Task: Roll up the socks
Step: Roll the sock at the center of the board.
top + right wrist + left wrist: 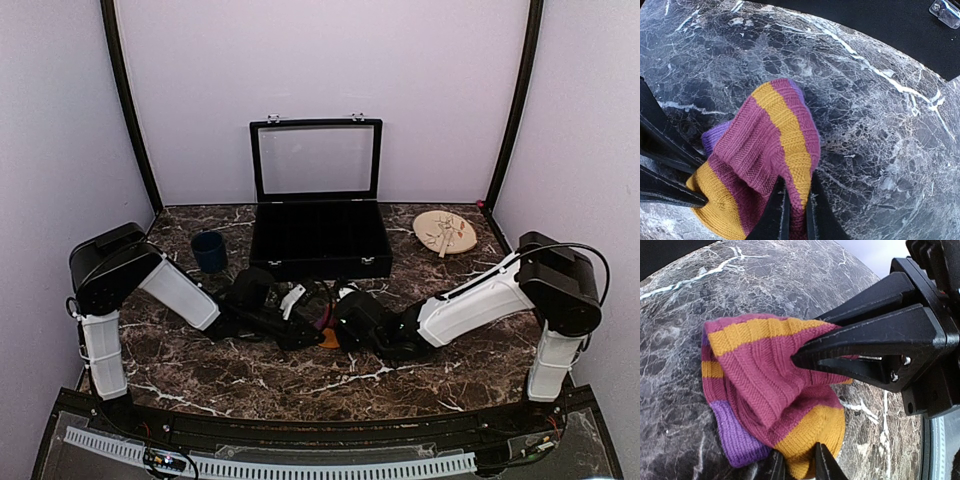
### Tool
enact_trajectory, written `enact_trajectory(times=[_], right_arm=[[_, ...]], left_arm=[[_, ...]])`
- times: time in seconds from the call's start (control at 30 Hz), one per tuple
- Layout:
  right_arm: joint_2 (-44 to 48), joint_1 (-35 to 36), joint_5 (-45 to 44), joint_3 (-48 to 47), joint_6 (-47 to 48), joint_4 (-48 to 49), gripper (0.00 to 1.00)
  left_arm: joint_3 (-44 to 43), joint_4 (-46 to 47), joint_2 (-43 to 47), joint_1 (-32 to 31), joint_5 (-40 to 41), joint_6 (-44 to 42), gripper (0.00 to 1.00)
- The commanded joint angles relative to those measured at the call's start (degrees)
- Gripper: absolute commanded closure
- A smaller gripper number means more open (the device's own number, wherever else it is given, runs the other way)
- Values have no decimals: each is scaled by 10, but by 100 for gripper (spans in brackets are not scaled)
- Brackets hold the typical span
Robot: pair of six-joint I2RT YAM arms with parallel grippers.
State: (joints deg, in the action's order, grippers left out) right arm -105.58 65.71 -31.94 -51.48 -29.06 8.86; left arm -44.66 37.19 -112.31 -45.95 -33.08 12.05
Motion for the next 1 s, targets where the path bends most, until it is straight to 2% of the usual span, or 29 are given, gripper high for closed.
enact_trajectory(times=[0.0,0.53,0.97], right_arm=[[-12,13,-27,-15,-14,5,100],[-21,70,-131,15,25,28,100],[-46,115,-180,-16,76,-16,100]], left_arm=[[19,20,-5,-4,-1,20,78],[39,97,-9,-6,-20,101,78],[23,109,-15,-6,-60,177,79]])
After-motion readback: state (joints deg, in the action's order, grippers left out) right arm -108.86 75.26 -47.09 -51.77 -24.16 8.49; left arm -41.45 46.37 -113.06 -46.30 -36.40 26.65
